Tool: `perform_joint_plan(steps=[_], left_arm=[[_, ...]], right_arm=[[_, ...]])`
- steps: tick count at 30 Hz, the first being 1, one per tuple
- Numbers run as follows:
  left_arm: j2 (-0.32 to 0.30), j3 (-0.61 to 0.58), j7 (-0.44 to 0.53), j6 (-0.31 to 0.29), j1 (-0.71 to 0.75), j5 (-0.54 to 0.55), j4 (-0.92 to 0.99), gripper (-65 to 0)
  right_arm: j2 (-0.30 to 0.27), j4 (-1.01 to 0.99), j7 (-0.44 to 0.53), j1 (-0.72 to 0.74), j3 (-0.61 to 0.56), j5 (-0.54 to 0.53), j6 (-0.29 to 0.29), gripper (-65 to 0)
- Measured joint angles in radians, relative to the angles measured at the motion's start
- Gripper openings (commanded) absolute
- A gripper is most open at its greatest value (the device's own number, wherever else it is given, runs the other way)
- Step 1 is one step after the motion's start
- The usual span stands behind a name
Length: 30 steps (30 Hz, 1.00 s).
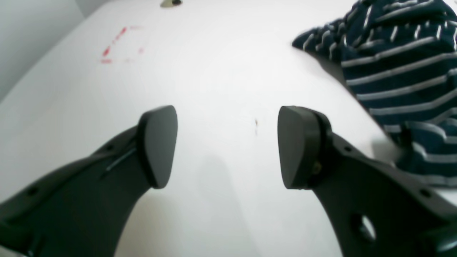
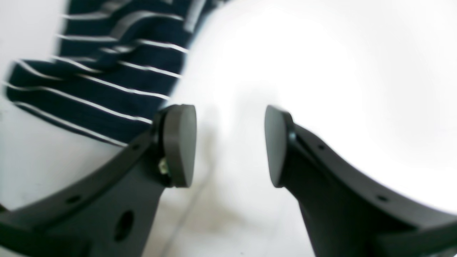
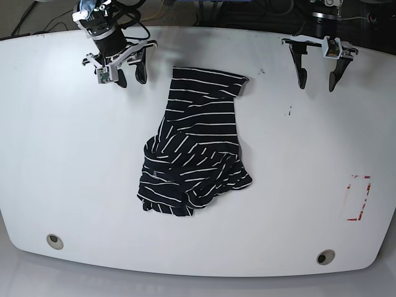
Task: Layout the t-shirt on the table in an organized manner, then fold the t-shirt properly
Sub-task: 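Lower both grippers toward the striped t-shirt, right gripper to its collar edge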
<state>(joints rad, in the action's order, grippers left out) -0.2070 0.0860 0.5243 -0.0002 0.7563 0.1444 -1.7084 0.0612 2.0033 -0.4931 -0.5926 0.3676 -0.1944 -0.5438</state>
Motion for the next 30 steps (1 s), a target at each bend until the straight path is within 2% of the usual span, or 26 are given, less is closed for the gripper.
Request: perform_joint_plan(steps=[4, 8, 11, 17, 22, 26, 30], left_arm=[[0.002, 0.0, 0.0, -0.015, -0.006, 0.0, 0.0, -13.2], [0.002, 0.0, -0.001, -0.069, -0.025, 0.0, 0.0, -12.7], [0.003, 0.0, 0.0, -0.079, -0.034, 0.0, 0.0, -12.7], [0.005, 0.0, -0.001, -0.079, -0.047, 0.0, 0.002, -12.7], [0.004, -0.01, -0.001, -0.079, -0.073, 0.0, 0.002, -12.7], [0.006, -0.019, -0.061, -0.079, -0.091, -0.001, 0.002, -12.7], [0.036, -0.014, -0.088, -0.079, -0.106, 0.0, 0.0, -12.7]], right_arm=[[-0.007, -0.002, -0.081, 0.034, 0.006, -0.068, -0.011, -35.4], [-0.022, -0.002, -0.145, 0.068, 0.005, -0.134, -0.015, -35.5], [-0.023, -0.002, -0.189, 0.091, 0.005, -0.172, -0.014, -35.5], [-0.023, -0.002, -0.248, 0.145, 0.005, -0.177, -0.014, -35.6], [-0.031, -0.002, -0.252, 0.199, 0.004, -0.18, -0.015, -35.8], [-0.045, -0.002, -0.251, 0.222, 0.005, -0.18, -0.014, -35.8], [-0.045, -0.003, -0.252, 0.22, -0.012, -0.177, -0.009, -35.8]])
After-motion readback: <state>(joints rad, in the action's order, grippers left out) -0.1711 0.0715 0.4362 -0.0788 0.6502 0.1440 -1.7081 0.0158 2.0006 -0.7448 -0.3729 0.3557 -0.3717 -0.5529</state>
